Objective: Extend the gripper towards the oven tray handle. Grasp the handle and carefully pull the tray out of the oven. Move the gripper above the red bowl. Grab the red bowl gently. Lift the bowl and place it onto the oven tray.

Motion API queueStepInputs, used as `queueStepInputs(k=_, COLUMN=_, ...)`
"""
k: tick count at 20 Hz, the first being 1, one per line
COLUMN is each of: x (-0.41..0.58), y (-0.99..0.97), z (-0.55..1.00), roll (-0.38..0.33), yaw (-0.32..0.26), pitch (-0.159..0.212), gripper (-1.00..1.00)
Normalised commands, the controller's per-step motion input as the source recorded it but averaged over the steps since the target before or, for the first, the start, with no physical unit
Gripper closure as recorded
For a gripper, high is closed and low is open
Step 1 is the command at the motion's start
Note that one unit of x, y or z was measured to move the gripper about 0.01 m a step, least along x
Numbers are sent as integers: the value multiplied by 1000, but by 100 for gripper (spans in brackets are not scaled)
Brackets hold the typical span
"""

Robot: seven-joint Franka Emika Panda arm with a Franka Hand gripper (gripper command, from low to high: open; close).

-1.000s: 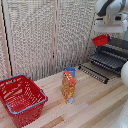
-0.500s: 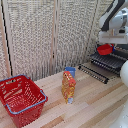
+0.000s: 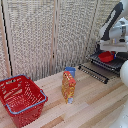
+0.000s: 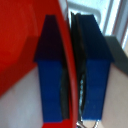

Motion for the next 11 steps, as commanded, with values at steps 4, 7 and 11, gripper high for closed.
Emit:
queueStepInputs(k=4, x=31, y=-18, z=286, roll=0, yaw=-65, pitch=-11, gripper=-100)
queueStepInputs(k=7, x=42, y=-20, z=430, roll=2, yaw=-74, pitch=-5, gripper=-100)
queueStepInputs(k=11, x=51, y=33, z=540, roll=-23, yaw=-148, pitch=5, gripper=-100)
